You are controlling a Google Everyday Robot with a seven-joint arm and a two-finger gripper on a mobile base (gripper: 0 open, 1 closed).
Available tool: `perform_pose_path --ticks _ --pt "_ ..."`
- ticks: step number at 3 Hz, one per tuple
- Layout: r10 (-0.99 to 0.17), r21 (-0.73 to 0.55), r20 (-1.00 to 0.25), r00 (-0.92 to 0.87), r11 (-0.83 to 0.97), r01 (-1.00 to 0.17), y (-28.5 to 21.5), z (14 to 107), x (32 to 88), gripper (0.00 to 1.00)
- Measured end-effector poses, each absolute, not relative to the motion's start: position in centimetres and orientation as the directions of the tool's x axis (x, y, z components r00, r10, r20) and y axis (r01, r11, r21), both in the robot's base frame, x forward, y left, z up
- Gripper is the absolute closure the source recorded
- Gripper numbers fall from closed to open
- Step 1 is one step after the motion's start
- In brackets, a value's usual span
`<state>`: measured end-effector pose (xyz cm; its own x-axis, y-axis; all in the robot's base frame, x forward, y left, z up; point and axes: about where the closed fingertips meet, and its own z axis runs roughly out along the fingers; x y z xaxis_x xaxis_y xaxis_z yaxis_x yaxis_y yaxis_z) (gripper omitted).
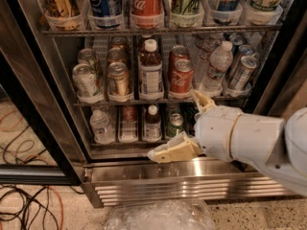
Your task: Pick orange can from middle shelf of fridge
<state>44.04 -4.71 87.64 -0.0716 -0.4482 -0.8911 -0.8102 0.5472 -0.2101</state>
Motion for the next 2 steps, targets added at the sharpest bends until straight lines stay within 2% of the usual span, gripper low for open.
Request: perform_pose_path --ticks 1,2 --pt "-0.348 -0.181 -0.933 -0.089 0.669 -0.721 -6.0 85.8 45.5 0.00" --pt "-0.202 -0.082 -0.970 -0.137 0.799 -0.596 -9.5 83.2 47.0 0.00"
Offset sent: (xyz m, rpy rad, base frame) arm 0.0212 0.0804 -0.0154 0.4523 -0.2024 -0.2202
